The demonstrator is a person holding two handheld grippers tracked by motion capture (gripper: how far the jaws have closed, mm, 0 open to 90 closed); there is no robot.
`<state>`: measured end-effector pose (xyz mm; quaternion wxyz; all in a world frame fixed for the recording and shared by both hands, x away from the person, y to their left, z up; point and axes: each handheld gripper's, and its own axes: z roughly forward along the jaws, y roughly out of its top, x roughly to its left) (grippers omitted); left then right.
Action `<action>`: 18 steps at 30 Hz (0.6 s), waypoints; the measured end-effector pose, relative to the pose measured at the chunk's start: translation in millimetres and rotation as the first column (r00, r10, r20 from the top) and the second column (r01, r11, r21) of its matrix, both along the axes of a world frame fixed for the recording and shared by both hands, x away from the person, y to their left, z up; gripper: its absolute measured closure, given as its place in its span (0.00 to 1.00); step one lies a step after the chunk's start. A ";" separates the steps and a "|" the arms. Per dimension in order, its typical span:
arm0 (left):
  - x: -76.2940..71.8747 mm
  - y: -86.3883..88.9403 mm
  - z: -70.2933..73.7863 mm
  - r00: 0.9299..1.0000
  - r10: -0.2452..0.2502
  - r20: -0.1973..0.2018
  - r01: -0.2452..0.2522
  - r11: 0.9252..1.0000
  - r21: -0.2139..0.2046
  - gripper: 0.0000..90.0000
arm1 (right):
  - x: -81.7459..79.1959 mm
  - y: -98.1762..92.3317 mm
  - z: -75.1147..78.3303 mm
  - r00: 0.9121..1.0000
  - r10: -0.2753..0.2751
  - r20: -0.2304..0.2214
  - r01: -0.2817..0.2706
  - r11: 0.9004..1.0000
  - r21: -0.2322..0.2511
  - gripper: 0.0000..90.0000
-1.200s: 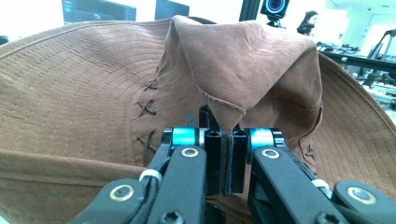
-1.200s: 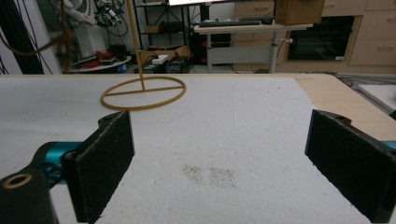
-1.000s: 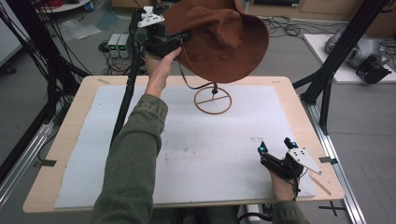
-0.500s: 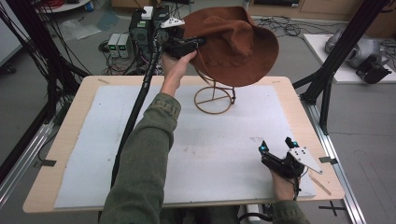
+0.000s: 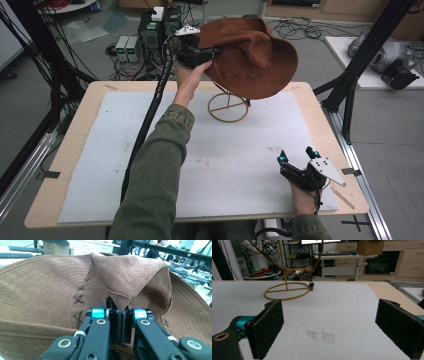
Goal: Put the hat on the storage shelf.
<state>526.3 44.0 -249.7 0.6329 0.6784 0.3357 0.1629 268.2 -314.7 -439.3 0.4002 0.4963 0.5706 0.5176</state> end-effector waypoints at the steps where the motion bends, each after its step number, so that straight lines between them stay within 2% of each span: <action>1: -0.6 -0.1 -0.4 1.000 0.000 0.003 0.000 1.000 0.002 0.97 | 0.3 -0.8 0.2 1.000 -0.004 0.004 0.004 1.000 -0.008 0.08; 7: -4.2 0.6 -3.7 1.000 -0.009 0.002 0.009 1.000 0.007 0.96 | 0.6 -0.8 0.1 1.000 -0.004 0.006 0.004 1.000 -0.010 0.08; 9: -4.9 2.2 -5.9 1.000 -0.004 0.000 0.004 1.000 -0.004 0.93 | 0.3 -0.7 0.3 1.000 -0.004 0.005 0.004 1.000 -0.007 0.08; 10: -4.7 3.9 -7.0 1.000 -0.006 -0.010 0.006 1.000 -0.026 0.88 | 0.1 -0.7 0.4 1.000 -0.004 0.008 0.004 1.000 -0.007 0.08; 11: -4.4 5.0 -7.7 1.000 -0.009 -0.017 0.008 0.999 -0.035 0.88 | 0.1 -0.7 0.4 1.000 -0.004 0.008 0.004 1.000 -0.007 0.08; 13: -4.2 6.5 -8.3 1.000 -0.009 -0.019 0.008 1.000 -0.029 0.86 | -0.1 -0.8 0.4 1.000 -0.004 0.006 0.004 1.000 -0.009 0.08; 15: -3.9 8.5 -7.7 1.000 0.004 -0.025 -0.005 0.999 -0.044 0.77 | -0.1 -0.7 0.5 1.000 -0.004 0.006 0.004 1.000 -0.007 0.08; 17: -2.7 12.4 -6.8 0.999 0.014 -0.042 -0.018 0.997 -0.079 0.52 | 0.1 -0.7 0.5 1.000 -0.005 0.007 0.005 1.000 -0.005 0.08; 18: -2.8 14.5 -6.0 0.999 0.023 -0.042 -0.027 0.996 -0.086 0.52 | 0.1 -0.7 0.5 1.000 -0.005 0.007 0.005 1.000 -0.005 0.08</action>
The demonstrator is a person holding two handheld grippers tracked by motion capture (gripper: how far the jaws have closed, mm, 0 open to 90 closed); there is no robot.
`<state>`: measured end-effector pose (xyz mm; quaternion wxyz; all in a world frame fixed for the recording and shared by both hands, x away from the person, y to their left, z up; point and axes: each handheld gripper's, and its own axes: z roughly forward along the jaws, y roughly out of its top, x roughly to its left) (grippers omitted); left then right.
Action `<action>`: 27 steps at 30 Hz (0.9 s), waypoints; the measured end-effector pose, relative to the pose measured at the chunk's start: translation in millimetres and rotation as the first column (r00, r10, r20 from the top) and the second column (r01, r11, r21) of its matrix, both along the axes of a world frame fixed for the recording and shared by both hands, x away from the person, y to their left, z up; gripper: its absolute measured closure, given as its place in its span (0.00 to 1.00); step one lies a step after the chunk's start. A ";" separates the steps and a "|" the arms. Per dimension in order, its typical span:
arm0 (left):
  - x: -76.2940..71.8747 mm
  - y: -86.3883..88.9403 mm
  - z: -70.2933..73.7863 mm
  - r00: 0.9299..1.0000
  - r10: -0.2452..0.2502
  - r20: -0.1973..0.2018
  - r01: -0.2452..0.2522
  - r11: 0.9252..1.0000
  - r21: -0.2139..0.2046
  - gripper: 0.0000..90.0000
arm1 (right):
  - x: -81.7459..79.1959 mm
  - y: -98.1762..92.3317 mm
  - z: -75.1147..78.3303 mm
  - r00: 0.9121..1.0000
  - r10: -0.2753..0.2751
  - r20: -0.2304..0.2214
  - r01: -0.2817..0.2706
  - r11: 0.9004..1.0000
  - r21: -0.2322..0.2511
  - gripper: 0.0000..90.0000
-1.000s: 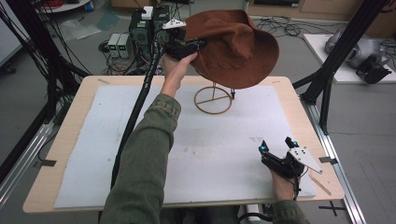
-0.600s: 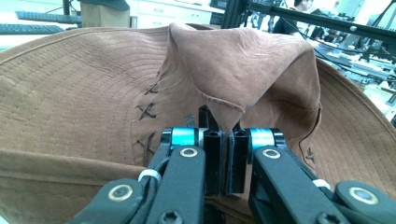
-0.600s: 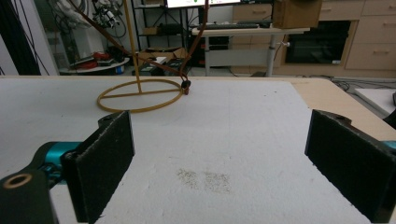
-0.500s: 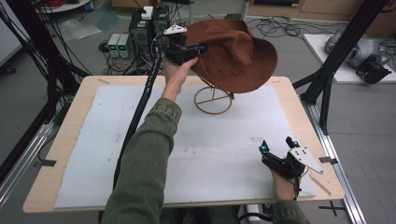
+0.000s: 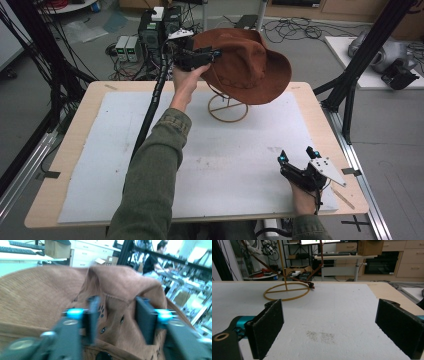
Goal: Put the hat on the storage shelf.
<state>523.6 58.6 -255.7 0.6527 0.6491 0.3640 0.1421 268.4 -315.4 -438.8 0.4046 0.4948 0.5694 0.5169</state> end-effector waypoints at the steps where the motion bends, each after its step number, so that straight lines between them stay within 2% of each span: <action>1: -0.5 1.7 0.9 1.000 0.009 0.003 -0.009 1.000 0.001 0.43 | -0.1 -0.1 0.1 1.000 0.000 -0.003 0.000 1.000 0.002 0.08; 2: -1.0 2.8 1.5 1.000 0.015 0.004 -0.015 1.000 0.001 0.39 | -0.1 0.0 0.0 1.000 -0.001 -0.002 0.001 1.000 0.004 0.08; 3: -1.4 4.5 2.2 1.000 0.020 0.008 -0.020 1.000 0.005 0.39 | -0.1 0.0 0.0 1.000 -0.001 -0.002 0.001 1.000 0.004 0.08; 7: -5.8 11.4 5.7 0.998 0.061 0.018 -0.061 0.998 0.022 0.28 | -0.5 -0.1 0.3 1.000 -0.001 -0.002 0.001 1.000 0.003 0.08; 12: -12.0 19.9 12.7 0.996 0.086 0.034 -0.087 0.996 0.033 0.23 | -0.8 -0.3 0.8 1.000 -0.006 0.007 0.006 1.000 -0.006 0.08; 17: -26.5 34.4 23.1 0.991 0.120 0.063 -0.123 0.992 0.042 0.22 | -1.1 -0.4 1.0 1.000 -0.003 0.007 0.003 1.000 -0.004 0.08; 20: -39.9 48.8 30.2 0.986 0.148 0.080 -0.152 0.987 0.047 0.22 | -1.3 -0.6 1.1 1.000 -0.003 0.005 0.003 1.000 -0.001 0.08; 24: -61.4 69.9 38.6 0.975 0.187 0.124 -0.193 0.981 0.038 0.21 | -1.8 0.0 1.7 1.000 -0.006 0.008 0.006 1.000 -0.001 0.08; 25: -68.0 75.1 40.1 0.971 0.195 0.140 -0.201 0.979 0.029 0.21 | -1.8 0.0 1.7 1.000 -0.006 0.008 0.006 1.000 -0.001 0.08; 27: -81.2 84.1 42.4 0.957 0.230 0.175 -0.239 0.970 0.033 0.21 | -2.1 0.3 1.9 1.000 -0.008 0.010 0.008 1.000 0.000 0.08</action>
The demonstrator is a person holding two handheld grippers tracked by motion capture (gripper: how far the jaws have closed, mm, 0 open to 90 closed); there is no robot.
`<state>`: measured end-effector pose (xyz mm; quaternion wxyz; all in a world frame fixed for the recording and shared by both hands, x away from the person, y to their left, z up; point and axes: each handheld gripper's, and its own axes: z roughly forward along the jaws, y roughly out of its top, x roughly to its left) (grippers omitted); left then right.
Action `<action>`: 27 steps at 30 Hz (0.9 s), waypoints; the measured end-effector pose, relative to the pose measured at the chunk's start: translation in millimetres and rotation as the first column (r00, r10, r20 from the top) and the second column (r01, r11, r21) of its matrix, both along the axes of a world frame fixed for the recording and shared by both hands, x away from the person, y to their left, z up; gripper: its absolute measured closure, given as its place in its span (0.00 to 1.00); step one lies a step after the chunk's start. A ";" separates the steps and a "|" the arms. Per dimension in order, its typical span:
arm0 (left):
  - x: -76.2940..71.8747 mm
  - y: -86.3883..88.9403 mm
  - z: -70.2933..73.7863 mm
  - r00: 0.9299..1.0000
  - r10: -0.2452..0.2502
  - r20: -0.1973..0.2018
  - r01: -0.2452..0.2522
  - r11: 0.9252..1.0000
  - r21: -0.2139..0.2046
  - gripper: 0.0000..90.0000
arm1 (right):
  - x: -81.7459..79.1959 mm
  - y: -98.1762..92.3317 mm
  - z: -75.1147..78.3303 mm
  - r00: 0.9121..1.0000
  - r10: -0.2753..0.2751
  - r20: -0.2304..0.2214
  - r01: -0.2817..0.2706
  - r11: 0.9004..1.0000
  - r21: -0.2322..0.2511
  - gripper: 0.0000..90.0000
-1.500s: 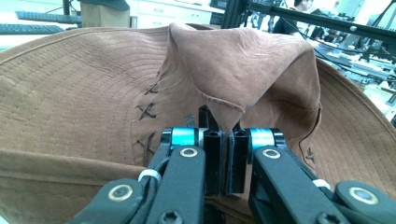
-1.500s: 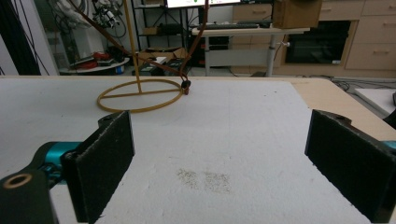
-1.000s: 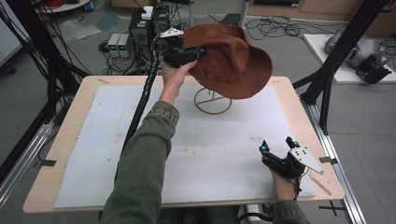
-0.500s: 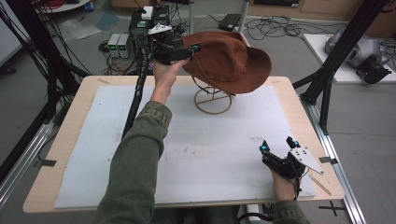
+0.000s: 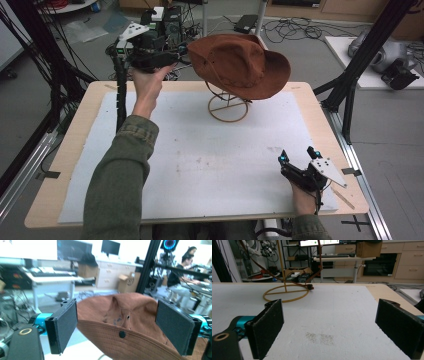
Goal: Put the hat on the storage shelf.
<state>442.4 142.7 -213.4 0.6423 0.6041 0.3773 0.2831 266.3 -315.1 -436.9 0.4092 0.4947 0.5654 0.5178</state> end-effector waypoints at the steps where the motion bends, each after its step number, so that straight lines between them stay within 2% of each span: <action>1: -5.9 4.9 0.5 1.000 0.015 0.011 -0.015 1.000 0.004 0.21 | 0.0 0.6 0.1 1.000 -0.002 0.001 0.002 1.000 0.003 0.08; 5: -32.3 27.6 -1.4 0.996 0.071 0.056 -0.069 0.997 -0.035 0.20 | 0.1 1.3 0.7 1.000 -0.005 0.005 0.005 1.000 -0.003 0.08; 9: -58.5 46.4 -8.4 0.985 0.148 0.089 -0.149 0.989 0.010 0.20 | 0.0 3.3 1.0 1.000 -0.009 0.005 0.009 1.000 -0.001 0.08; 10: -67.6 53.0 -12.3 0.978 0.180 0.101 -0.183 0.983 0.022 0.20 | -0.6 3.8 1.1 1.000 -0.010 0.003 0.010 1.000 0.001 0.08; 11: -72.9 57.1 -15.0 0.975 0.195 0.109 -0.199 0.980 0.020 0.20 | -0.6 3.8 1.1 1.000 -0.010 0.003 0.010 1.000 0.001 0.08; 12: -81.7 64.6 -19.8 0.968 0.220 0.120 -0.223 0.975 0.006 0.20 | -0.5 3.9 1.2 1.000 -0.010 0.005 0.010 1.000 0.000 0.08; 13: -89.2 70.9 -23.9 0.960 0.247 0.131 -0.248 0.969 -0.009 0.20 | -0.6 4.2 1.1 1.000 -0.013 0.005 0.013 1.000 -0.002 0.08; 15: -102.4 81.1 -32.0 0.940 0.304 0.156 -0.302 0.953 -0.034 0.20 | -0.7 4.7 1.1 1.000 -0.017 0.005 0.017 1.000 -0.004 0.08; 16: -110.8 87.7 -38.3 0.926 0.339 0.165 -0.338 0.940 -0.036 0.19 | -1.1 5.1 1.2 1.000 -0.022 0.006 0.022 1.000 -0.003 0.08; 18: -123.1 97.7 -49.4 0.905 0.390 0.170 -0.391 0.920 -0.031 0.19 | -2.6 5.6 1.6 0.999 -0.033 0.011 0.033 0.999 -0.001 0.08; 20: -134.6 107.8 -61.1 0.889 0.429 0.162 -0.431 0.902 -0.023 0.19 | -3.7 5.8 1.8 0.999 -0.034 0.012 0.034 0.999 0.002 0.08; 21: -140.3 112.1 -67.4 0.877 0.452 0.163 -0.455 0.890 -0.017 0.19 | -4.3 5.9 1.6 0.999 -0.039 0.012 0.039 0.999 0.002 0.08; 23: -149.6 119.2 -78.6 0.861 0.483 0.159 -0.488 0.873 -0.009 0.19 | -4.3 5.9 1.4 0.999 -0.042 0.013 0.042 0.999 0.002 0.08; 24: -155.2 123.4 -87.0 0.851 0.502 0.156 -0.508 0.861 -0.004 0.19 | -4.4 5.8 1.2 0.999 -0.044 0.013 0.044 0.999 0.000 0.08; 26: -163.1 128.3 -99.9 0.839 0.522 0.153 -0.528 0.850 -0.002 0.19 | -4.2 5.6 0.7 0.999 -0.045 0.013 0.045 0.999 -0.007 0.08; 27: -168.9 131.5 -111.4 0.834 0.534 0.140 -0.539 0.842 -0.001 0.19 | -4.5 6.1 0.5 0.999 -0.045 0.011 0.045 0.999 -0.004 0.08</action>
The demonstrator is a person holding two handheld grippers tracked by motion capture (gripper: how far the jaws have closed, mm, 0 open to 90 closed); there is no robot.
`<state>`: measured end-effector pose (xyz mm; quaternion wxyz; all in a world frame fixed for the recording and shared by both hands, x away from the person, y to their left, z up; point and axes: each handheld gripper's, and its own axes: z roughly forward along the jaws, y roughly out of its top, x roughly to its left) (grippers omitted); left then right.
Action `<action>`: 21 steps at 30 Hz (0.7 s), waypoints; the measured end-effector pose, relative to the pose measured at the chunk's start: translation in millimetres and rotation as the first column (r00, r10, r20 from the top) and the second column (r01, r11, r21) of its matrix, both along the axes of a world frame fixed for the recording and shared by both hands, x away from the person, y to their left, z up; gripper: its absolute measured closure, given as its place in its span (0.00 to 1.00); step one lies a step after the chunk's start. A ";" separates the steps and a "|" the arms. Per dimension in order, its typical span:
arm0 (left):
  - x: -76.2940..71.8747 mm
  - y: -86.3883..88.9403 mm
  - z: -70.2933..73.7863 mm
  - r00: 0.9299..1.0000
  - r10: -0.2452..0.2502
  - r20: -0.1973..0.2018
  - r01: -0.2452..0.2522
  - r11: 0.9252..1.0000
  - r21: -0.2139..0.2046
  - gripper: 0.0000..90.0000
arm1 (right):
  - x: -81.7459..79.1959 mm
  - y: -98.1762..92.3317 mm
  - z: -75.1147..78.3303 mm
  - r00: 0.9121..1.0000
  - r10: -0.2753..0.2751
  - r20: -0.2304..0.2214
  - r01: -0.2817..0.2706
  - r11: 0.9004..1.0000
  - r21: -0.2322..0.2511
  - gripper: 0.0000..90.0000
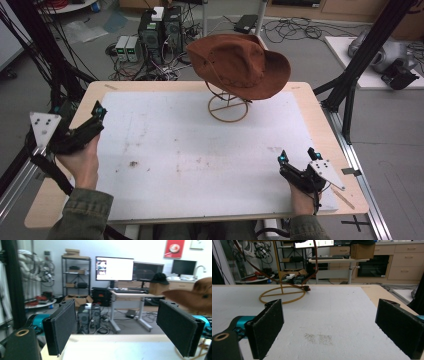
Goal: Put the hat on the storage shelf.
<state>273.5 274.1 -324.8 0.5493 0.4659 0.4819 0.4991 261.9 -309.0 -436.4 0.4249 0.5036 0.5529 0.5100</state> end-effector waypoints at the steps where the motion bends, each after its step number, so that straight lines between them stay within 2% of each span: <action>1: -2.0 0.9 -4.1 1.000 0.005 -0.003 -0.005 1.000 -0.002 0.19 | 0.1 0.4 -0.4 1.000 0.000 -0.002 0.000 1.000 -0.001 0.08; 5: -15.4 6.0 -39.4 0.999 0.040 -0.031 -0.040 0.999 0.006 0.19 | 0.0 0.6 -1.1 1.000 0.000 -0.005 0.000 1.000 0.001 0.08; 9: -26.0 7.2 -70.7 0.997 0.053 -0.058 -0.054 0.998 -0.011 0.19 | 0.1 0.2 -1.5 1.000 0.000 -0.008 0.000 1.000 0.001 0.08; 10: -29.1 6.3 -80.2 0.996 0.052 -0.075 -0.052 0.999 -0.007 0.19 | 0.3 -0.5 -1.6 1.000 -0.001 -0.006 0.001 1.000 -0.004 0.08; 12: -33.4 4.9 -92.5 0.995 0.054 -0.078 -0.053 0.998 0.016 0.19 | 0.3 -0.7 -1.8 1.000 -0.002 -0.008 0.002 1.000 0.002 0.08; 16: -36.8 6.8 -106.3 0.994 0.057 -0.096 -0.056 0.998 0.011 0.19 | 0.3 -1.9 -2.1 1.000 -0.003 -0.010 0.003 1.000 0.006 0.08; 21: -37.8 9.2 -114.5 0.993 0.048 -0.107 -0.047 0.999 0.009 0.19 | 0.4 -1.6 -2.5 1.000 -0.006 -0.014 0.006 1.000 0.008 0.08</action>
